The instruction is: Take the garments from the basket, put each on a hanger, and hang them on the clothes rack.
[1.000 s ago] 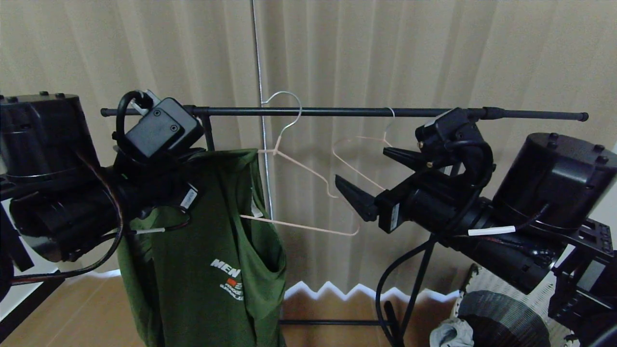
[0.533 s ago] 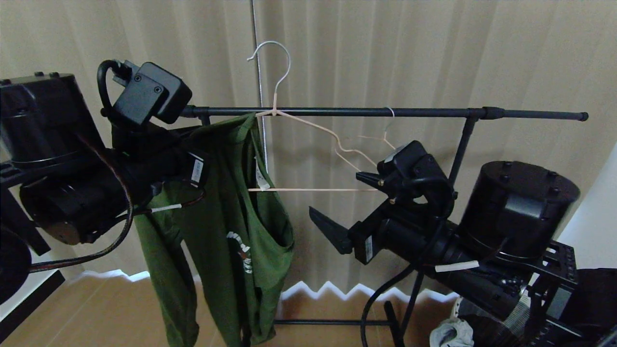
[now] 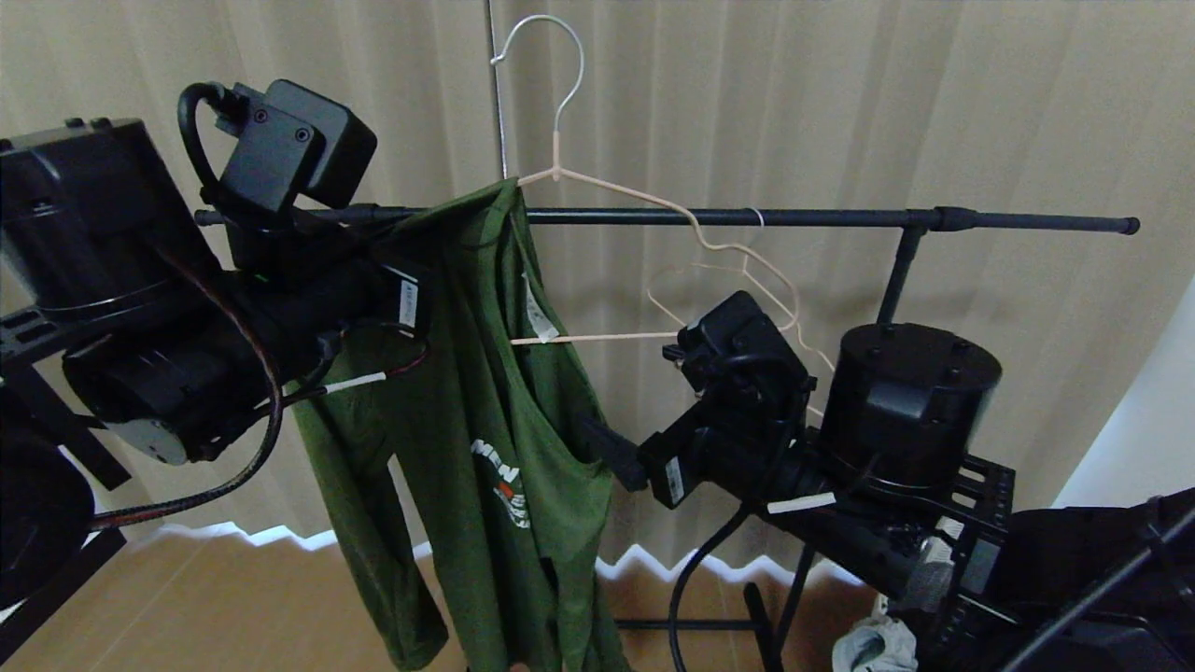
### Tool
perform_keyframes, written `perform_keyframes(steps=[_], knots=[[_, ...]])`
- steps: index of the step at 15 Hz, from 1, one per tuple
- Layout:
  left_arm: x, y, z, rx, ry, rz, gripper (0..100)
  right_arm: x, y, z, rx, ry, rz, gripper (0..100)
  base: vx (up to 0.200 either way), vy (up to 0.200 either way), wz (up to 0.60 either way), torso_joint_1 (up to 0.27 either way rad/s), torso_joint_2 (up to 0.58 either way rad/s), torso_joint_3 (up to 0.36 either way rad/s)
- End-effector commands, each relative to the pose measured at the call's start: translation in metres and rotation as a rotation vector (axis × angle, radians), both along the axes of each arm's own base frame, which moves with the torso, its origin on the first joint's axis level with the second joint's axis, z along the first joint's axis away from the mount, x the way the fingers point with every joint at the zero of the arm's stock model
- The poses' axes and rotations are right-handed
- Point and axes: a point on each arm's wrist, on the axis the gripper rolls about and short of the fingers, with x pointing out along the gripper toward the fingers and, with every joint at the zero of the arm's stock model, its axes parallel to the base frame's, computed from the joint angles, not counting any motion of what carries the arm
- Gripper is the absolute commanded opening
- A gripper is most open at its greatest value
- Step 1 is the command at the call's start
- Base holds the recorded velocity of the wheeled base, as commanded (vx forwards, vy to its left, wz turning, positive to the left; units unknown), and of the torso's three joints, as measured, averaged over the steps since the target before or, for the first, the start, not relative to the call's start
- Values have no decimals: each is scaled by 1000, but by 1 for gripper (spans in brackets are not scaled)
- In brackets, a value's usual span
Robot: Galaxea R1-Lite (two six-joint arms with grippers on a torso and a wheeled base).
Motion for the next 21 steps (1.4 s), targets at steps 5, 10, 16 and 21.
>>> perform_keyframes(steps=[5,10,16,21], knots=[[-6,-5,6,-15,-20,-27,0,21,3,-23,-47,41,-59,100,0,0,0,0,0,0],[-8,-2,10,-52,-27,-24,0,16,-14,-39,-99,86,-110,100,0,0,0,0,0,0],[-9,23,11,-47,-33,56,0,22,-66,-25,-88,79,-252,100,0,0,0,0,0,0],[-31,37,-15,21,29,74,0,32,-92,-10,-53,43,-341,100,0,0,0,0,0,0]])
